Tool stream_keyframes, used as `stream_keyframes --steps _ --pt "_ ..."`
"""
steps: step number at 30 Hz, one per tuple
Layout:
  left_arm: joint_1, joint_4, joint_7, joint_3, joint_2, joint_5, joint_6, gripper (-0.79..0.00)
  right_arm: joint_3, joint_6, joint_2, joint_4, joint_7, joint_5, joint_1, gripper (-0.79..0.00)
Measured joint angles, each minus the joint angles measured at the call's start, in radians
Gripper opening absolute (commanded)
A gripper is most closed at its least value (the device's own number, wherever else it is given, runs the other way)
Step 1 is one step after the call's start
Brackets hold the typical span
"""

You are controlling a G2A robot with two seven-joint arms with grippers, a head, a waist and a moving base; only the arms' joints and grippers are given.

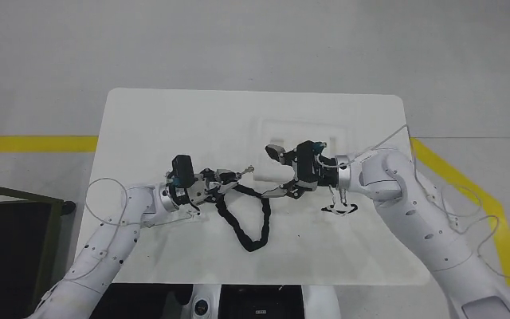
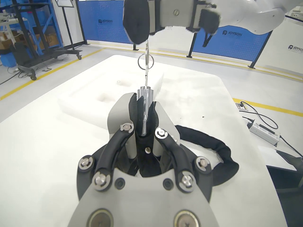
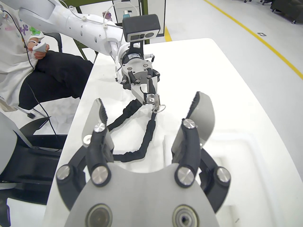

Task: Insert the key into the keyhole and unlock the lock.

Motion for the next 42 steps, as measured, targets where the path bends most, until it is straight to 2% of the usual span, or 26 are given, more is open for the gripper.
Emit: stream_keyframes --steps 7,10,14,22,31,32,33,35,36,42 --pt "0.106 -0.062 -0.219 -0.175 0.035 -0.126 0.042 -0.785 0.082 0.006 0.016 -0.036 -0.080 -0.038 -0.091 0.000" --pt "0.125 -0.091 -0.317 -0.224 0.043 -0.153 0.082 -0.785 0.101 -0.002 0.020 -0.041 -0.098 -0.052 -0.115 0.000" --pt "0.116 -0.121 -0.465 -0.255 0.049 -0.180 0.112 -0.785 0.117 -0.005 0.023 -0.046 -0.114 -0.062 -0.139 0.000" --pt "0.044 -0.165 -0.781 -0.214 0.050 -0.178 0.113 -0.785 0.160 -0.006 0.031 -0.059 -0.137 -0.067 -0.181 0.000" --pt "-0.030 -0.190 -0.998 -0.139 0.042 -0.150 0.132 -0.785 0.173 -0.003 0.033 -0.071 -0.138 -0.063 -0.202 0.000" --pt "-0.036 -0.189 -1.009 -0.132 0.041 -0.152 0.132 -0.603 0.174 -0.003 0.033 -0.071 -0.138 -0.063 -0.203 0.000" --pt "-0.041 -0.188 -1.018 -0.127 0.040 -0.155 0.132 -0.505 0.174 -0.003 0.033 -0.071 -0.138 -0.062 -0.203 0.000" --pt "-0.051 -0.183 -1.027 -0.119 0.039 -0.166 0.132 -0.052 0.174 -0.006 0.033 -0.072 -0.137 -0.058 -0.204 0.000" --pt "-0.054 -0.181 -1.026 -0.117 0.038 -0.172 0.131 0.000 0.173 -0.008 0.032 -0.072 -0.136 -0.056 -0.204 0.000" --pt "-0.064 -0.154 -0.960 -0.125 0.038 -0.221 0.087 0.000 0.148 -0.007 0.028 -0.020 -0.131 0.046 -0.199 0.000"
